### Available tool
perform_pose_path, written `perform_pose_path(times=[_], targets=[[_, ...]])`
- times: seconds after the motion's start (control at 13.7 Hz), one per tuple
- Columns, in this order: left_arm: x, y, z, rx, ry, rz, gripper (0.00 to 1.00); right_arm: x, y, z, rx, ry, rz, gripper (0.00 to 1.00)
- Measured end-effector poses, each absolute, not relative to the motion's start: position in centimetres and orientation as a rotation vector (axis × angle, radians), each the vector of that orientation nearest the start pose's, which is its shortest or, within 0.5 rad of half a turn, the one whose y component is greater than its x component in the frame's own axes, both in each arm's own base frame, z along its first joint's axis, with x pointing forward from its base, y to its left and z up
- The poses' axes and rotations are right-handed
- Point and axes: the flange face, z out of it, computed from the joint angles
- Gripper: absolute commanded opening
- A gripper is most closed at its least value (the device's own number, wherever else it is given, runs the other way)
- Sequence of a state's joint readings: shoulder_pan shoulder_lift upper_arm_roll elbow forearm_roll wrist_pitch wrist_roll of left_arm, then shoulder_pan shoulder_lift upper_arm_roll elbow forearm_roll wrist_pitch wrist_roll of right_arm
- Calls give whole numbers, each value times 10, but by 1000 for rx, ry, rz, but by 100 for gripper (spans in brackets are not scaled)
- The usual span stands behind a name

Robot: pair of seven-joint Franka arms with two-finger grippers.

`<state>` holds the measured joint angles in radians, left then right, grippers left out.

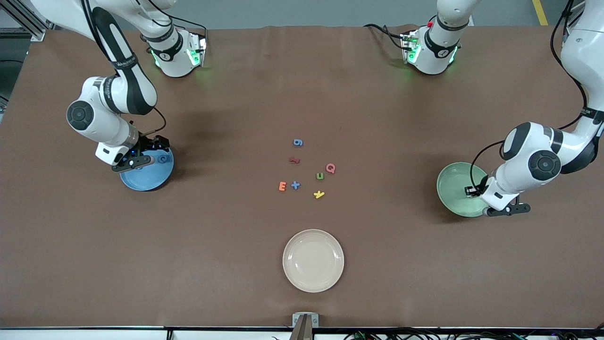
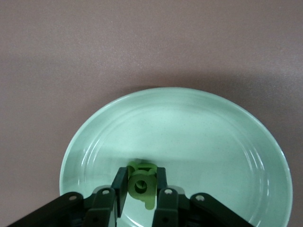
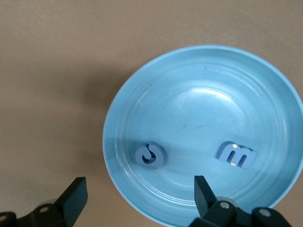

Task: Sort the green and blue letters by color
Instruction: 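Place the blue o on the blue plate while the left places q, then move both grippers back over the remaining letters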

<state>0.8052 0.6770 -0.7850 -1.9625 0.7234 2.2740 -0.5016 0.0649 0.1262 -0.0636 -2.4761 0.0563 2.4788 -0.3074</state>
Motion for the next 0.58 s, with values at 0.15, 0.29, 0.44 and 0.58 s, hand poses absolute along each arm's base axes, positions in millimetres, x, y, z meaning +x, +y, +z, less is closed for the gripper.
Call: perform_pose_path(times=[0.15, 0.29, 0.44, 0.58], targets=[[599, 40, 203, -3072, -151, 92, 100, 472, 24, 240, -3081, -343, 160, 100], [600, 41, 204, -3072, -153, 87, 100, 479, 84, 254, -3102, -200, 161, 100], [603, 40, 207, -3074, -151, 75, 100, 479, 153, 271, -3110, -65, 126, 100], [608, 30, 216, -3082, -139, 49, 100, 471, 204, 282, -3092, -15, 105, 100]])
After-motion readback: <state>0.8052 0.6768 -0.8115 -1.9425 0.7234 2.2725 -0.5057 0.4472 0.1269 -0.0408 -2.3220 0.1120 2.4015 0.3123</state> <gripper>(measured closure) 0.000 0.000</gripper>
